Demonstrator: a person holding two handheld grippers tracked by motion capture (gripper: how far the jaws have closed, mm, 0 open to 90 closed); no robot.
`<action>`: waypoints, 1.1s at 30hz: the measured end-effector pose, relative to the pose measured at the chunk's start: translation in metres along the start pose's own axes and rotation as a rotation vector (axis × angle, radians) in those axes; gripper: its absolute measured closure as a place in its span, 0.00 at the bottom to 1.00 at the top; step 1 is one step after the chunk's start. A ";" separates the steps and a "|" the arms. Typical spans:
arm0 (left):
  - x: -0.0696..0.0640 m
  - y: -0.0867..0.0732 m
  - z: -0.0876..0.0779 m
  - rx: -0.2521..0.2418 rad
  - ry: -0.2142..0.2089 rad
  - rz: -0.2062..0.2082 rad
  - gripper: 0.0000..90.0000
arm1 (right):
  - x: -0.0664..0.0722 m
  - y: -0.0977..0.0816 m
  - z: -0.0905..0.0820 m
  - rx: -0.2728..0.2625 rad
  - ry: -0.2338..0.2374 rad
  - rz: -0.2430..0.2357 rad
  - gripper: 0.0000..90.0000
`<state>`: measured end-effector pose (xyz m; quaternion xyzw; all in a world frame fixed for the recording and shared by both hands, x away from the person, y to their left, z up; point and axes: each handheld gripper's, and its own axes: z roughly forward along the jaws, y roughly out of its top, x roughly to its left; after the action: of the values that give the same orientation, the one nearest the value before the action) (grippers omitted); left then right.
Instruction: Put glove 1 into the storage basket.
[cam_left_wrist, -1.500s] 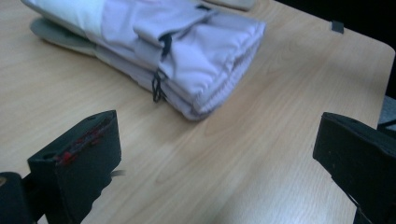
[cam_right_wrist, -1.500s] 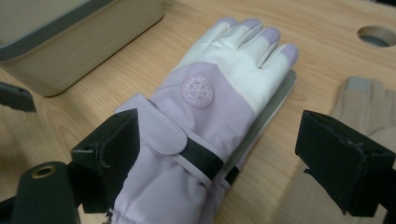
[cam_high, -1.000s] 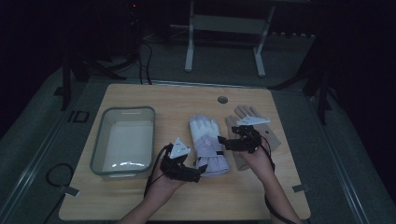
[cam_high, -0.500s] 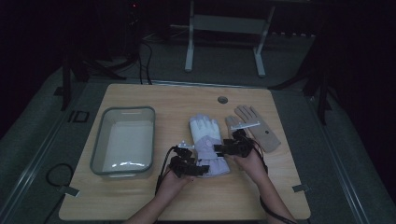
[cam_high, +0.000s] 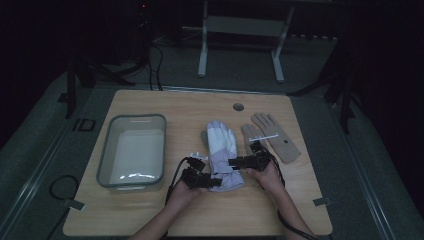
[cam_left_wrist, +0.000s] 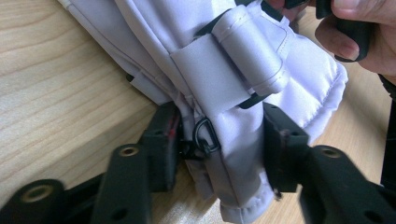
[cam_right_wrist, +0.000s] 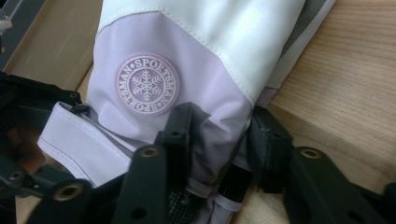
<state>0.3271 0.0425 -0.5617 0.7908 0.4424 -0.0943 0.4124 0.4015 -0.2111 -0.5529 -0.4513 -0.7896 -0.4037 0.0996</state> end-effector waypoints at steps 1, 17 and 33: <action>0.001 0.000 0.000 -0.002 -0.011 -0.003 0.68 | 0.002 0.000 0.000 -0.003 -0.013 -0.007 0.76; -0.013 0.021 -0.021 0.032 0.019 0.077 0.81 | 0.037 0.009 -0.018 -0.057 -0.142 -0.104 0.86; -0.032 0.044 -0.081 0.020 0.072 0.186 0.82 | 0.093 0.041 -0.037 -0.121 -0.174 -0.227 0.87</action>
<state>0.3251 0.0706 -0.4684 0.8353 0.3807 -0.0315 0.3954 0.3730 -0.1686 -0.4573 -0.3975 -0.8154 -0.4186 -0.0432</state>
